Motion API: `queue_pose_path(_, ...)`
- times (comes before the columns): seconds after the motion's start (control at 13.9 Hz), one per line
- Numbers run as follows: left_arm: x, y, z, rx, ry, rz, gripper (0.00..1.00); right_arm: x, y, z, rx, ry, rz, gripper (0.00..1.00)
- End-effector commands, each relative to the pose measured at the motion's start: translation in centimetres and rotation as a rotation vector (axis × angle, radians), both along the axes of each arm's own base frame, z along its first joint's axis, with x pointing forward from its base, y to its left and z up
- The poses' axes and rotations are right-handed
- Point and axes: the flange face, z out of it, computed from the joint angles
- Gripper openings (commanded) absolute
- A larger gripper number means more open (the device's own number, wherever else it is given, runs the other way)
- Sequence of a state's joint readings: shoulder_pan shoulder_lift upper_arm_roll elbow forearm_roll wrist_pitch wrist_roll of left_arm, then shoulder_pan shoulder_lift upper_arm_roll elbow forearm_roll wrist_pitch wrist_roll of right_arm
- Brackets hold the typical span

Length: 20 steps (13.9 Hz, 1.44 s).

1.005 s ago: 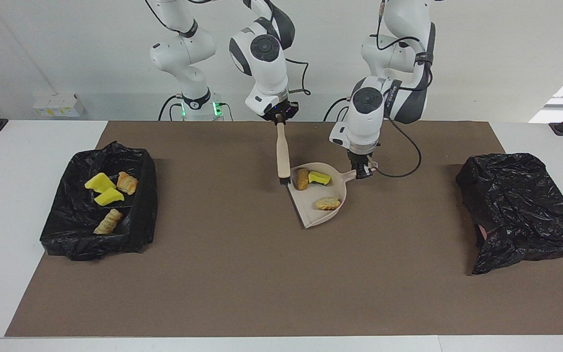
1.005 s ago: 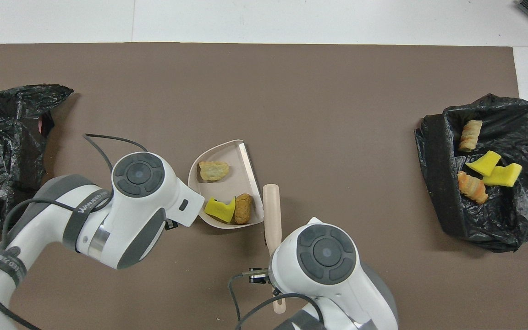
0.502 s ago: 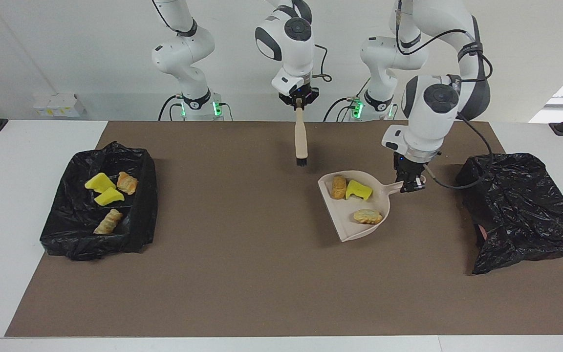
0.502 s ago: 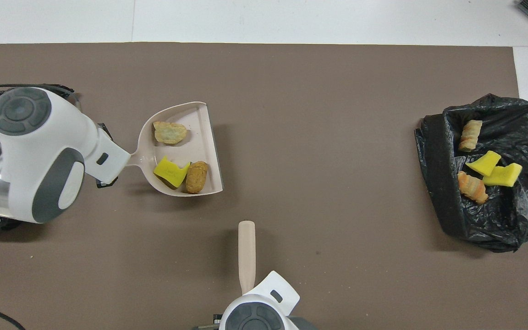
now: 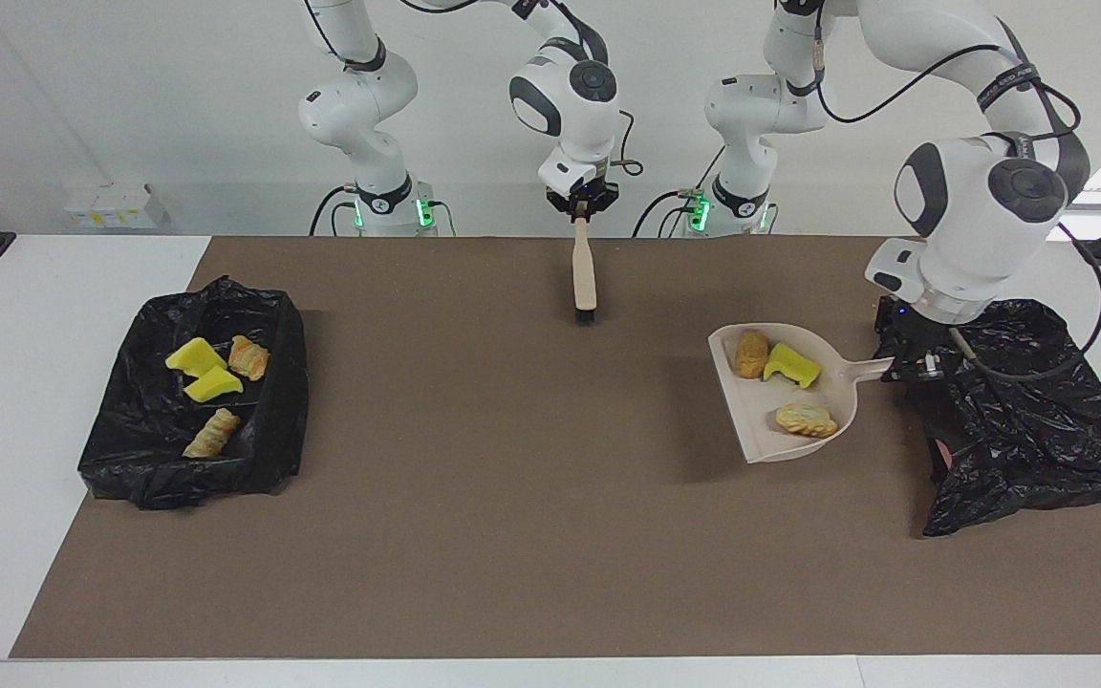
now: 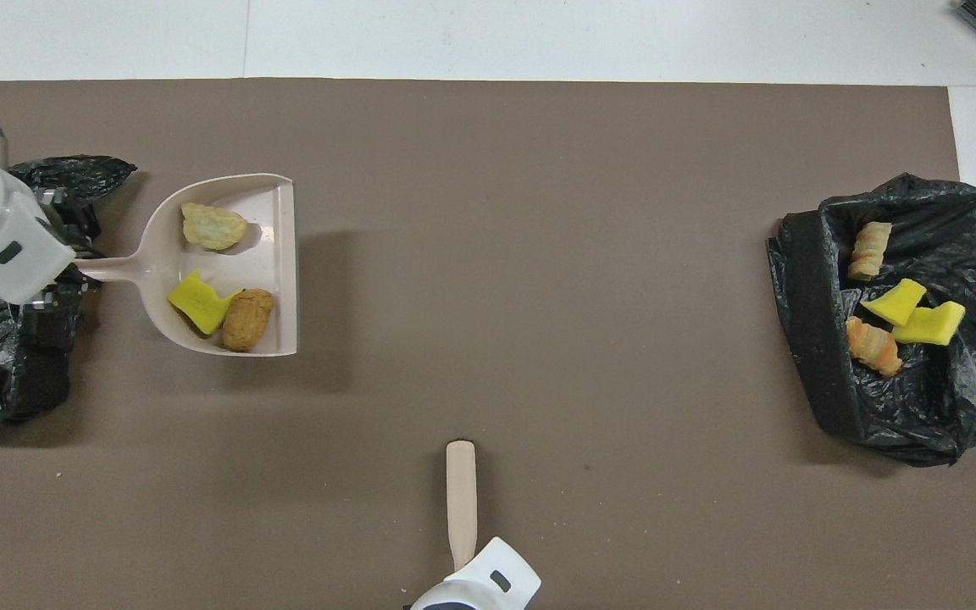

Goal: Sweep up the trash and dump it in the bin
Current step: 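Tip the dustpan over the black bag nearest the left arm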

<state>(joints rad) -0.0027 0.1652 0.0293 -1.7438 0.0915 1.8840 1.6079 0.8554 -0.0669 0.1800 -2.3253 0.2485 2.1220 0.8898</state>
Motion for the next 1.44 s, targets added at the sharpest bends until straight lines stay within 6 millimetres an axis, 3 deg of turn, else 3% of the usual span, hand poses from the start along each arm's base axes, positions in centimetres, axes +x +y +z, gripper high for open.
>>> queue_pose_path(0.0,-0.1,4.8,1.0,-0.017,0.032,-0.087,0.00,-0.2,-0.6,-0.8,0.011,-0.046,-0.016,0.00)
queue_pose_path(0.14,-0.8,9.3,1.4,-0.023,0.046,-0.148,0.00,-0.3,-0.7,-1.0,0.013,-0.049,-0.013,0.04)
queue_pose_path(0.36,-2.2,15.7,1.9,-0.025,0.046,-0.226,0.00,-0.3,-0.7,-1.1,0.012,-0.048,-0.012,0.41)
queue_pose_path(0.65,-4.0,23.2,2.7,0.024,0.029,-0.275,0.00,0.1,-0.9,-1.4,0.008,-0.043,-0.011,0.53)
queue_pose_path(0.79,-3.2,26.7,4.0,0.088,0.012,-0.245,0.00,0.3,-0.8,-1.4,0.008,-0.043,-0.016,0.56)
queue_pose_path(0.93,-1.7,28.3,5.5,0.198,0.014,-0.252,0.00,1.1,-0.5,-1.1,0.015,-0.042,-0.031,0.58)
queue_pose_path(1.15,-1.3,29.8,6.4,0.323,-0.019,-0.186,0.00,5.1,-2.3,1.2,0.041,-0.062,-0.111,0.73)
queue_pose_path(1.36,-0.7,29.6,7.2,0.460,-0.025,-0.123,0.00,10.0,-5.2,3.4,0.055,-0.072,-0.218,0.90)
